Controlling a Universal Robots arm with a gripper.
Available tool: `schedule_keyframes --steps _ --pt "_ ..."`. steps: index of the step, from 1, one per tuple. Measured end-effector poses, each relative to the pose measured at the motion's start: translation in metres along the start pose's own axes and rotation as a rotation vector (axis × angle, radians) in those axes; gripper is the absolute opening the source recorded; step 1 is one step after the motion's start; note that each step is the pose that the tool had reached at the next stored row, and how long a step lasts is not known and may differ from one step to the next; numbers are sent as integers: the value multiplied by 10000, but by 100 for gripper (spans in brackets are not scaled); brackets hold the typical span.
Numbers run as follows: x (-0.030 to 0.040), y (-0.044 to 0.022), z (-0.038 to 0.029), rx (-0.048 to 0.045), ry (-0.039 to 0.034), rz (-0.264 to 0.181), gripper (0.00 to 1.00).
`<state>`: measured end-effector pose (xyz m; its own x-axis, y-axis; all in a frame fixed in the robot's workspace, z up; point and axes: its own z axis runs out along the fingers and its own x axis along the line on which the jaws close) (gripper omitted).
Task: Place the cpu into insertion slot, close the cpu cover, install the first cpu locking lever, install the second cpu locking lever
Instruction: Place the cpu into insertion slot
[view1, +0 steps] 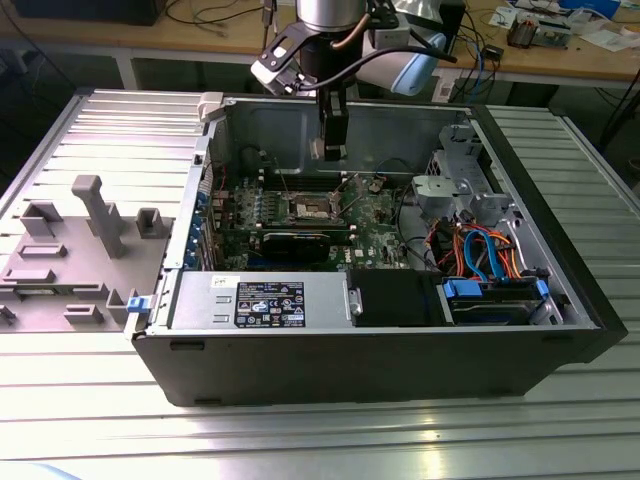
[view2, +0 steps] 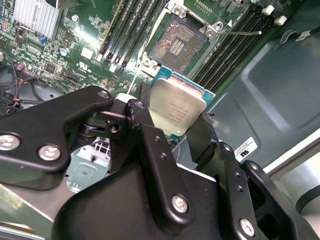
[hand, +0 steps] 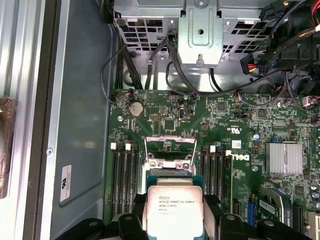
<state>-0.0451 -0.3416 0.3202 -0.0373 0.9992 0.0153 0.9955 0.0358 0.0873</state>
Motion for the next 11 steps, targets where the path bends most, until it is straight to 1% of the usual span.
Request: schedule_keyframes --steps 6,8,11 --pt "1 -6 36 0 -10 99 53" --pt "3 -37 53 -2 -16 174 53" --pt "3 -41 65 -2 -24 248 53"
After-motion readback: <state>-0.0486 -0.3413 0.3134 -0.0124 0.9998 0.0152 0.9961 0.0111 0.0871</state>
